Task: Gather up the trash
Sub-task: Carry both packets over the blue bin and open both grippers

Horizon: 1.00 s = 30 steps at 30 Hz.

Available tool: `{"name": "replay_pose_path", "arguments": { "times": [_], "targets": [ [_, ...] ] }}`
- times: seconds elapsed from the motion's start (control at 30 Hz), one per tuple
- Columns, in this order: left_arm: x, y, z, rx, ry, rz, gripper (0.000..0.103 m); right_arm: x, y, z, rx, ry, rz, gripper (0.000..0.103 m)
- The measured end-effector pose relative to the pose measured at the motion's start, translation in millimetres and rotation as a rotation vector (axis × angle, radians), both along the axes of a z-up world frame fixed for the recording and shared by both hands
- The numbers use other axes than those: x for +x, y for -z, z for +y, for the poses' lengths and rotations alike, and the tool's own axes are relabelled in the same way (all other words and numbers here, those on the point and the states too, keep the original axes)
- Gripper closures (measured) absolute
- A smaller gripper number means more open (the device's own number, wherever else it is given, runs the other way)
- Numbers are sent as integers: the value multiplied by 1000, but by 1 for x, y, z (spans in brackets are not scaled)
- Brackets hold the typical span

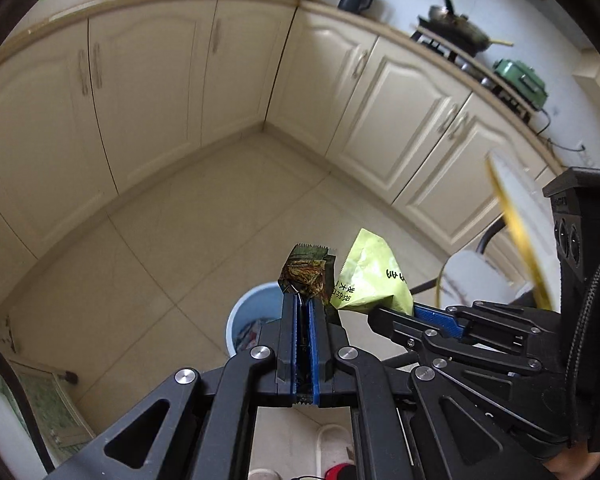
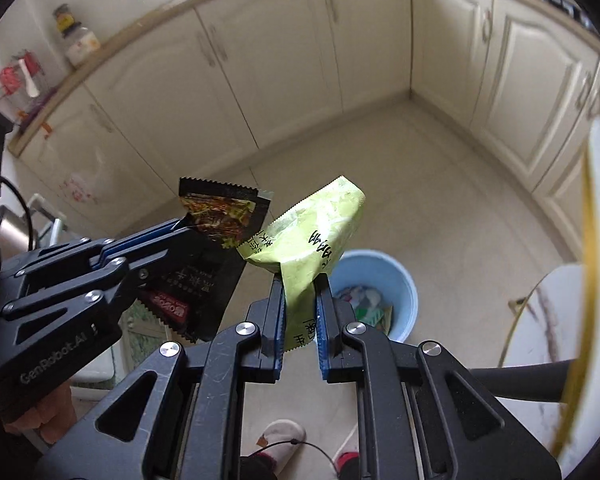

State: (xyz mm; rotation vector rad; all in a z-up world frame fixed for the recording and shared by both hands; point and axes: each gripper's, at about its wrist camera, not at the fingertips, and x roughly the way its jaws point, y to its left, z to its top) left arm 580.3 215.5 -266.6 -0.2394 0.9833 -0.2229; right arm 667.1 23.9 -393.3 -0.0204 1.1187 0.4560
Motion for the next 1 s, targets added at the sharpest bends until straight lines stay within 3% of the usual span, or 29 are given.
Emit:
{"name": "replay_pose_path", "arguments": {
  "times": [0.2, 0.33, 0.43, 0.47, 0.53, 0.8, 0.9, 0.97, 1.0],
  "targets": [
    [44, 72, -6, 18, 26, 117, 102, 38, 88, -7, -30, 82, 136, 88],
    [64, 104, -8, 20, 43, 175, 102, 62, 141, -18, -35, 145, 222, 82],
    [84, 130, -14, 9, 46, 207, 102, 73, 166, -35, -42, 185, 247, 71],
    [87, 136, -13, 16, 49, 216, 102, 76, 173, -39, -42, 199, 253, 63],
    [101, 142, -21, 22, 49, 229, 102, 79, 182, -49, -56, 226, 254, 54],
    [128, 168, -40, 56, 51, 264, 99, 77, 196, -82, -78, 288, 264, 50],
    [129, 166, -36, 77, 32, 272, 85, 72, 193, -87, -73, 290, 259, 47],
    [128, 161, -30, 115, 7, 267, 68, 71, 191, -91, -68, 295, 257, 46],
    [126, 156, -28, 129, -6, 258, 67, 72, 189, -90, -63, 294, 258, 46]
  ]
}}
